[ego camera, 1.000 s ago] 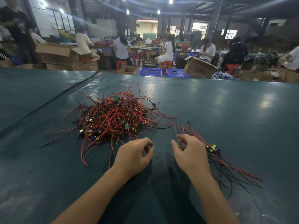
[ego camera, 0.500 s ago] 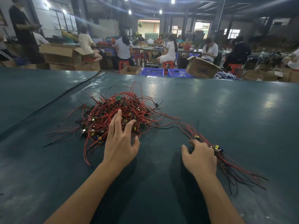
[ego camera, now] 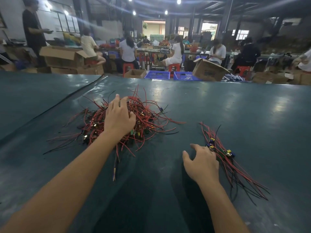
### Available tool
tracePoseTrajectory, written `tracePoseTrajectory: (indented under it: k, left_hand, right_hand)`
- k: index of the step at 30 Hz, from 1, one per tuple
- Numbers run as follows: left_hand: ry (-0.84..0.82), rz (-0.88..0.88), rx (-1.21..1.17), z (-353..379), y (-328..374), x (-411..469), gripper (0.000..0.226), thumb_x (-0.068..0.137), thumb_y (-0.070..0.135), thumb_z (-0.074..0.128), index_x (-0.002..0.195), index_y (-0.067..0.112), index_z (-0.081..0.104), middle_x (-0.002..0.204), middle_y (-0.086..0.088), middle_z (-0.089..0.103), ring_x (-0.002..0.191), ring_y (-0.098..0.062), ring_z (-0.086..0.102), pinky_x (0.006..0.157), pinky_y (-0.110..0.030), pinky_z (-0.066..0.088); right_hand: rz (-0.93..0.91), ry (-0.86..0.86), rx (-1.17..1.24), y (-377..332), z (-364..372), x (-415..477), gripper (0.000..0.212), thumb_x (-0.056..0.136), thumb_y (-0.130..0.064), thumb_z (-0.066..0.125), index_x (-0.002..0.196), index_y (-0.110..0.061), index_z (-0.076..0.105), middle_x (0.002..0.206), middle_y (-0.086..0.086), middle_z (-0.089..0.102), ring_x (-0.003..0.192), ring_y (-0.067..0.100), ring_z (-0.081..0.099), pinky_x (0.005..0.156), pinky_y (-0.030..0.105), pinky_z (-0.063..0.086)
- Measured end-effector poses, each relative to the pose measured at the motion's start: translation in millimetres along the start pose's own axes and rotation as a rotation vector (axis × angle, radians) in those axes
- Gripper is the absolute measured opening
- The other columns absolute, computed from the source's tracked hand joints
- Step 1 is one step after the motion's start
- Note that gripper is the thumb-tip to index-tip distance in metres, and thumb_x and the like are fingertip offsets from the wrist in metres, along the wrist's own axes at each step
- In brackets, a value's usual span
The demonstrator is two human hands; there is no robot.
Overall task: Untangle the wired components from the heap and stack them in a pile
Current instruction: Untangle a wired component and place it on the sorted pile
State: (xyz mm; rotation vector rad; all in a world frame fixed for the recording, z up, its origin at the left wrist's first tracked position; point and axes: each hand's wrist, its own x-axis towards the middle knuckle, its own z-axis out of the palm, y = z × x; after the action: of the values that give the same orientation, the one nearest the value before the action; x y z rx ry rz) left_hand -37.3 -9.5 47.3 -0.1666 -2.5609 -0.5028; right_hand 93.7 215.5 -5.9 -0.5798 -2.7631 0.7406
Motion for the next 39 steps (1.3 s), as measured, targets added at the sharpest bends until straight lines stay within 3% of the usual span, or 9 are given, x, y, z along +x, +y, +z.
tracePoseTrajectory:
  k: [3,10,17,20,22,27,35,37,39]
  left_hand:
    - [-0.104,-0.082,0.049,-2.6,-6.6,13.7,0.057,0.095,0.032,0.05,0.144,0.007,0.036,0.142,-0.018,0.047,0.125,-0.036,0.048,0.105,-0.051,0.035]
    - [0.087,0.058,-0.084,-8.2,-15.1,10.1,0.024,0.092,0.014,0.063,0.111,0.001,0.068,0.104,-0.019,0.066,0.094,-0.031,0.061,0.09,-0.041,0.049]
    - [0.357,0.276,-0.241,-31.3,6.1,3.3,0.024,0.091,0.007,0.062,0.115,0.002,0.064,0.109,-0.014,0.068,0.097,-0.025,0.064,0.093,-0.032,0.045]
    - [0.501,0.368,-0.273,-40.9,26.4,-5.0,0.026,0.089,0.009,0.064,0.116,0.006,0.064,0.109,-0.009,0.067,0.097,-0.02,0.062,0.089,-0.022,0.032]
    - [0.534,0.465,-0.332,-37.3,40.7,-20.7,0.029,0.088,0.01,0.067,0.116,0.007,0.063,0.107,-0.007,0.068,0.096,-0.018,0.061,0.086,-0.028,0.037]
    - [0.446,0.7,-0.381,2.0,55.3,-83.4,0.035,0.086,0.015,0.073,0.117,0.021,0.057,0.11,0.007,0.069,0.1,-0.008,0.061,0.085,-0.036,0.035]
    - [0.327,0.654,-0.402,23.6,43.9,-115.4,0.025,0.082,0.012,0.074,0.103,0.02,0.061,0.105,0.003,0.068,0.097,-0.014,0.064,0.083,-0.035,0.038]
    - [0.298,0.6,-0.426,21.6,45.7,-119.4,0.009,0.083,0.017,0.07,0.089,0.014,0.064,0.093,0.002,0.065,0.084,-0.016,0.061,0.077,-0.032,0.041]
    - [0.172,0.495,-0.553,19.8,48.2,-125.2,0.021,0.088,0.029,0.062,0.076,0.012,0.064,0.075,0.004,0.063,0.065,-0.015,0.058,0.064,-0.035,0.046]
  right_hand:
    - [-0.001,0.003,0.01,0.0,0.0,-0.4,0.049,0.095,-0.046,0.051,0.14,-0.026,0.047,0.142,0.001,0.048,0.132,0.025,0.038,0.107,0.043,0.034]
    - [0.113,0.09,0.046,14.9,-6.5,8.8,0.051,0.094,-0.043,0.053,0.14,-0.022,0.048,0.14,0.009,0.049,0.129,0.031,0.041,0.107,0.043,0.034]
    - [0.139,0.134,0.053,20.5,-6.8,15.1,0.053,0.093,-0.042,0.055,0.141,-0.021,0.048,0.146,0.009,0.046,0.132,0.033,0.039,0.109,0.046,0.032]
    - [0.004,0.131,0.318,3.2,-0.6,6.5,0.035,0.092,-0.036,0.061,0.122,-0.019,0.063,0.123,0.004,0.063,0.114,0.028,0.058,0.098,0.038,0.046]
    - [-0.087,0.074,0.658,-15.0,3.4,-4.0,0.009,0.091,-0.03,0.066,0.09,-0.022,0.071,0.087,-0.008,0.071,0.085,0.016,0.068,0.075,0.02,0.052]
    - [-0.089,-0.055,1.176,-46.5,8.9,-20.5,0.037,0.096,-0.038,0.055,0.069,-0.017,0.07,0.057,-0.007,0.058,0.05,0.004,0.046,0.05,0.018,0.041]
    - [0.014,-0.089,1.121,-39.7,17.3,-22.7,0.03,0.098,-0.029,0.057,0.074,-0.02,0.073,0.069,-0.005,0.068,0.055,0.002,0.058,0.051,0.019,0.048]
    - [0.003,-0.064,1.099,-39.8,17.6,-23.4,0.027,0.098,-0.027,0.056,0.08,-0.018,0.073,0.077,0.003,0.072,0.062,0.005,0.064,0.056,0.025,0.051]
    - [-0.022,-0.025,1.089,-40.0,17.1,-24.3,0.025,0.098,-0.026,0.056,0.081,-0.021,0.073,0.076,0.002,0.073,0.068,0.01,0.066,0.064,0.034,0.053]
